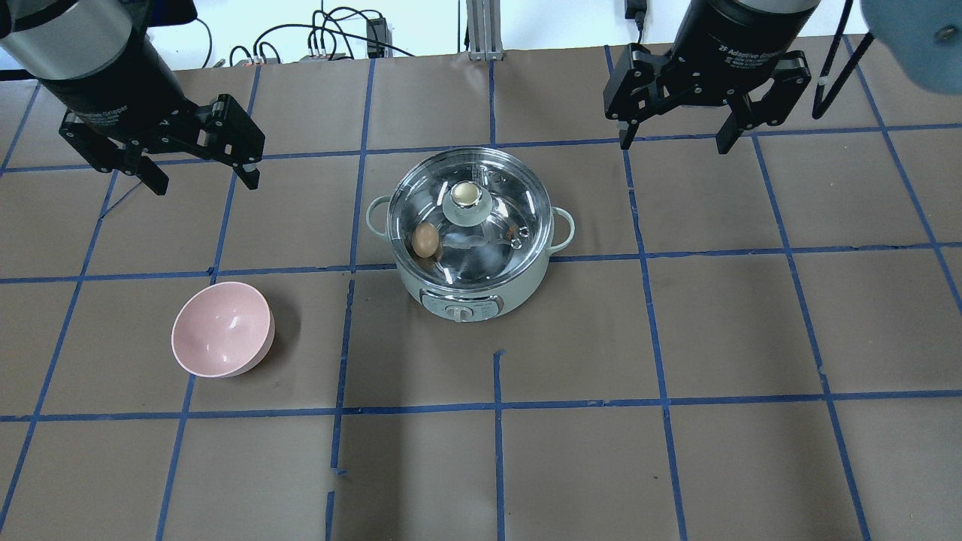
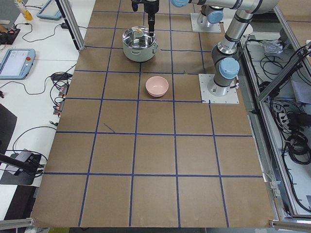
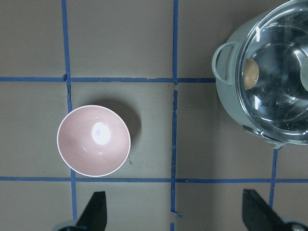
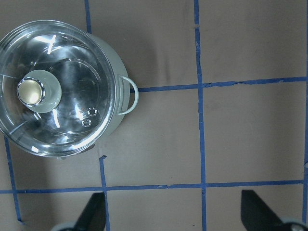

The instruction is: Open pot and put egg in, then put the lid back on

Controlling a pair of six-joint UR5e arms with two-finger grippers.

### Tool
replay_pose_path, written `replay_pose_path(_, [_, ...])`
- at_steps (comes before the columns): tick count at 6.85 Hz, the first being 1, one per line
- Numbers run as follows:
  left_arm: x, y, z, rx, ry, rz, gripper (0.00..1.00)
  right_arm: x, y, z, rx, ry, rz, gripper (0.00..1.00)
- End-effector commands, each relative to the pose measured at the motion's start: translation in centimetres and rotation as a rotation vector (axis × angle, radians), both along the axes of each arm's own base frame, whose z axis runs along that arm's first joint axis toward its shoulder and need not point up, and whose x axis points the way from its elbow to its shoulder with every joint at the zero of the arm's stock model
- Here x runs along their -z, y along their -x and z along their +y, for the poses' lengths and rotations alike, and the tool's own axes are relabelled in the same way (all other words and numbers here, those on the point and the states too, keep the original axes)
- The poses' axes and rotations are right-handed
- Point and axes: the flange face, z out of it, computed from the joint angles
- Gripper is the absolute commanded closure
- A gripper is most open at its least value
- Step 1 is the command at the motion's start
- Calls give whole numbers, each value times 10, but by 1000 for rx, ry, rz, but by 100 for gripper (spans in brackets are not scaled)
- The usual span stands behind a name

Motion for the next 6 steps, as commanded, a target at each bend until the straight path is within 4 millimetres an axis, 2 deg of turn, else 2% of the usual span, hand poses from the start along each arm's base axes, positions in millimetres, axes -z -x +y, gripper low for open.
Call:
replay_pose_path(1, [1, 1, 0, 2, 0, 4, 0, -1, -2, 0, -5, 4, -5, 0])
replay_pose_path(6, [1, 1, 1, 0, 0, 4, 0, -1, -2, 0, -79, 7, -33, 0])
